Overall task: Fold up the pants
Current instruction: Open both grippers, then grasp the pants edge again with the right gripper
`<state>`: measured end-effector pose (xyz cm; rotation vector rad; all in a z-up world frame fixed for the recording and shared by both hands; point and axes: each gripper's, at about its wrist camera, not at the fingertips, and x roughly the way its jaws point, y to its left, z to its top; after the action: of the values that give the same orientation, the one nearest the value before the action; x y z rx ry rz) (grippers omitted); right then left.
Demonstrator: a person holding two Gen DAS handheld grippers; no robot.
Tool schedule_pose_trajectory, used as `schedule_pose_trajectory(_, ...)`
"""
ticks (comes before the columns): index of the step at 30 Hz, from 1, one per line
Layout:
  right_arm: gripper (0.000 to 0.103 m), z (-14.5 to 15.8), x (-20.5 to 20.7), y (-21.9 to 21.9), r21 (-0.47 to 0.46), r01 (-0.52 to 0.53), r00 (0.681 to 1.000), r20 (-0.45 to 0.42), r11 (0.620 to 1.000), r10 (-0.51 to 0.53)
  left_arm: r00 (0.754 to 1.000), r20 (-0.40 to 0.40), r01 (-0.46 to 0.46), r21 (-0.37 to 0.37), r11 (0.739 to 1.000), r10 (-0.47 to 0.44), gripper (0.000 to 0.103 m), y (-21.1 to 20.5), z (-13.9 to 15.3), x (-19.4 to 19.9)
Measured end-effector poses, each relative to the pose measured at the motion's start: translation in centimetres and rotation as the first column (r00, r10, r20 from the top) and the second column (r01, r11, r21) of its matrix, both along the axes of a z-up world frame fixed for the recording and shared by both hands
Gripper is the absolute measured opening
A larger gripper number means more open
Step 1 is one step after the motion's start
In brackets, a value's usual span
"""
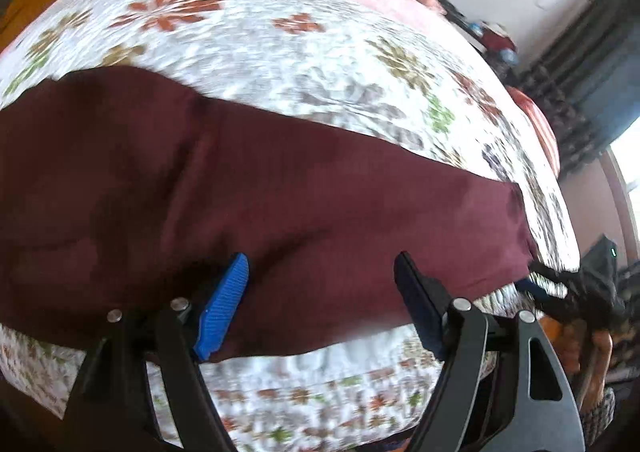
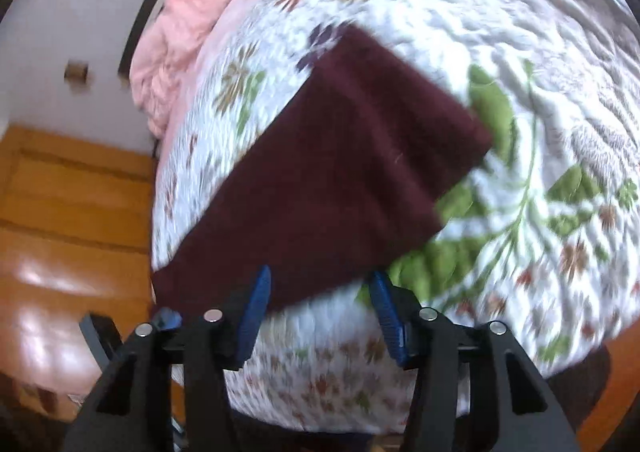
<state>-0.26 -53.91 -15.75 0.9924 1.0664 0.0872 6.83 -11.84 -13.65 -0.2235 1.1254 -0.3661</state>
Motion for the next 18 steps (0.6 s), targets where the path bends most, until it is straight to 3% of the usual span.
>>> schedule_pose_trajectory(5,0.042,-1.1,1.4,-1.3,0.103,0.080,0.994,0.060,0.992,-0.086,0.999,-0.043,-0.024,-0.006,1.000,0.024,0.075,-1.3,-2.0,1.3)
schedule_pose_trajectory(7,0.020,-1.1,2.3,-1.6,0.105,0.083,0.993,0.071,0.991,-0.091,0.999,-0.043,-0.032,-0.025,0.999,0.031,0.075,-1.0,-2.1,1.6)
schedule_pose_trajectory(12,0.014,3.2,4.2,-1.1,-0.034,0.009,0.986,0.165,0.999,-0.003,0.995,-0.014,-0.097,-0.066,0.993,0.096,0.075,0.4,-0.6,1.5)
schedule_pose_trajectory(15,0.013,7.3,3.7,-2.0,-0.080,0.014,0.965,0.263,0.997,0.008,0.990,0.050,-0.132,-0.054,0.990,0.135,0.076,1.5,0.9,1.6)
schedule_pose_trajectory(18,0.012,9.2,2.9,-2.8,-0.165,0.034,0.952,0.305,0.986,0.018,0.984,0.092,-0.154,-0.005,0.988,0.154,0.080,2.3,1.4,1.7)
